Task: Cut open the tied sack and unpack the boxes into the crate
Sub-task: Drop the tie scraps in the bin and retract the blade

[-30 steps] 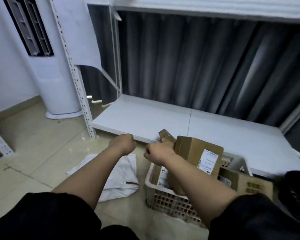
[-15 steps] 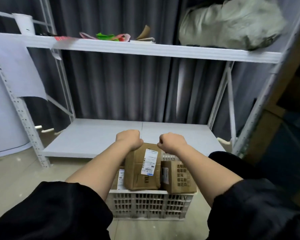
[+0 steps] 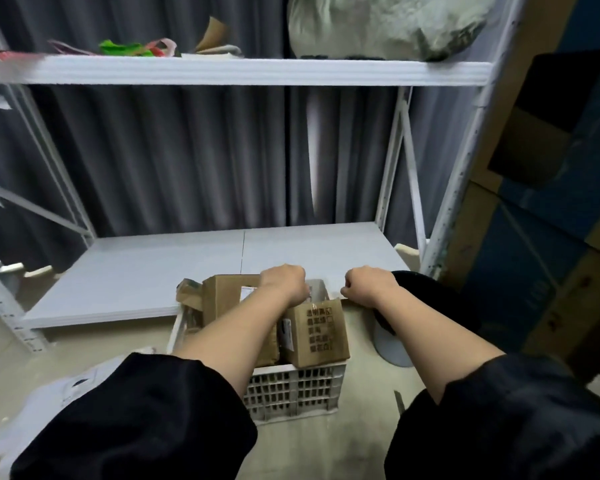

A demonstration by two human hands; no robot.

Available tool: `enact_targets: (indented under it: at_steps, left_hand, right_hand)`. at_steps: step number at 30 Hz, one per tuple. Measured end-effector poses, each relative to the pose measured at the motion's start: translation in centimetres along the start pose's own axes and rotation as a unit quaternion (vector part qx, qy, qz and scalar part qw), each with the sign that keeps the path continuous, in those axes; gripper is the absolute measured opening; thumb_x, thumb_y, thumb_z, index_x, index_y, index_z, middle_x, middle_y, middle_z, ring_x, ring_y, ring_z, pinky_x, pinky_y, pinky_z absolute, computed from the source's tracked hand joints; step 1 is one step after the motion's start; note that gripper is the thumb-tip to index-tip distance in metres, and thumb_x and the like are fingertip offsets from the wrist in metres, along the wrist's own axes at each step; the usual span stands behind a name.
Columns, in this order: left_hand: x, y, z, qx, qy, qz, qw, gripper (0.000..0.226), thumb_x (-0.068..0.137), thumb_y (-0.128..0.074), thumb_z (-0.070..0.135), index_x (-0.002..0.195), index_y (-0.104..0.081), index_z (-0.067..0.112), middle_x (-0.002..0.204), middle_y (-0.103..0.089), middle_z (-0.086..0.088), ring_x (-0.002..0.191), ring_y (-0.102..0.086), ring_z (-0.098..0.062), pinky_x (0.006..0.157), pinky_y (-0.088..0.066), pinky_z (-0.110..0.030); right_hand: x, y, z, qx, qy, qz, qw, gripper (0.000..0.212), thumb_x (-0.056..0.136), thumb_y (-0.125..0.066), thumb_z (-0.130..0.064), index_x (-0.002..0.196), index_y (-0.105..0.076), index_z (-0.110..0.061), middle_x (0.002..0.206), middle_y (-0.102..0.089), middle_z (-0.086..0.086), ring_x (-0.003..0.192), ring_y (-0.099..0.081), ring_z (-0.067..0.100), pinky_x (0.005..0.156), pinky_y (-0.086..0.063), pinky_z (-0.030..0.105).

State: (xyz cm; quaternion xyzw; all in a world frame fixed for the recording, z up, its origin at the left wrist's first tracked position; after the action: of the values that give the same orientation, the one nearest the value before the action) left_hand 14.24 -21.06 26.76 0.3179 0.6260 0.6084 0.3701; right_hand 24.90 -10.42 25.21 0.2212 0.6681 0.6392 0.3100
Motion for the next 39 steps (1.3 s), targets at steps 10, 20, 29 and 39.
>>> enact_targets:
  at_steps: [10,20,29,39]
  left_hand:
    - [5.4,-8.3,7.8,-0.057,-0.061,-0.063,0.995,0.028,0.093,-0.045,0.023,0.112,-0.062,0.012,0.12,-0.063,-0.013,0.109,-0.06,-0.032,0.085,-0.049,-0.037]
    - [8.8,-22.4,14.9,-0.135,-0.085,-0.225,0.961,0.031,0.092,-0.038,0.02,0.115,-0.057,0.014,0.119,-0.064,-0.011,0.108,-0.061,-0.03,0.087,-0.047,-0.035]
    - [10.4,-33.5,17.9,-0.223,-0.074,-0.296,0.926,0.031,0.093,-0.047,0.024,0.122,-0.052,0.013,0.126,-0.06,-0.012,0.115,-0.057,-0.03,0.095,-0.047,-0.034]
    - [10.5,-43.7,19.1,-0.341,0.002,-0.371,0.864,0.025,0.091,-0.052,0.016,0.114,-0.056,0.008,0.113,-0.064,-0.023,0.106,-0.061,-0.038,0.078,-0.047,-0.033]
  right_hand:
    - [2.5,-8.5,7.0,0.014,-0.059,-0.066,0.996,0.029,0.092,-0.044,-0.031,0.107,-0.063,-0.015,0.117,-0.065,0.009,0.105,-0.063,0.027,0.074,-0.041,0.031]
    - [2.0,-25.2,13.9,0.05,-0.165,-0.207,0.963,0.025,0.094,-0.038,-0.025,0.106,-0.059,-0.017,0.12,-0.062,0.008,0.108,-0.061,0.026,0.074,-0.039,0.028]
    - [2.2,-36.1,16.8,0.102,-0.253,-0.278,0.921,0.042,0.096,-0.039,-0.025,0.138,-0.044,-0.021,0.126,-0.059,0.005,0.112,-0.059,0.023,0.081,-0.043,0.029]
    - [1.4,-45.5,19.0,0.192,-0.387,-0.22,0.875,0.031,0.096,-0.038,-0.018,0.125,-0.045,-0.012,0.126,-0.051,0.01,0.118,-0.053,0.03,0.092,-0.043,0.035]
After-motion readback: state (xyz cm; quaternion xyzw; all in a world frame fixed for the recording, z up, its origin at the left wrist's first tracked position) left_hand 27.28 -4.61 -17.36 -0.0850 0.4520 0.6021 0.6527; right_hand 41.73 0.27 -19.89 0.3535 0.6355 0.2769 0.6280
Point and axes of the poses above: each hand's wrist, its own x-axis towards the middle knuckle, its own y-axis out of the back of the hand, z = x × y, the point moved 5 cm from there along x, towards the middle knuckle
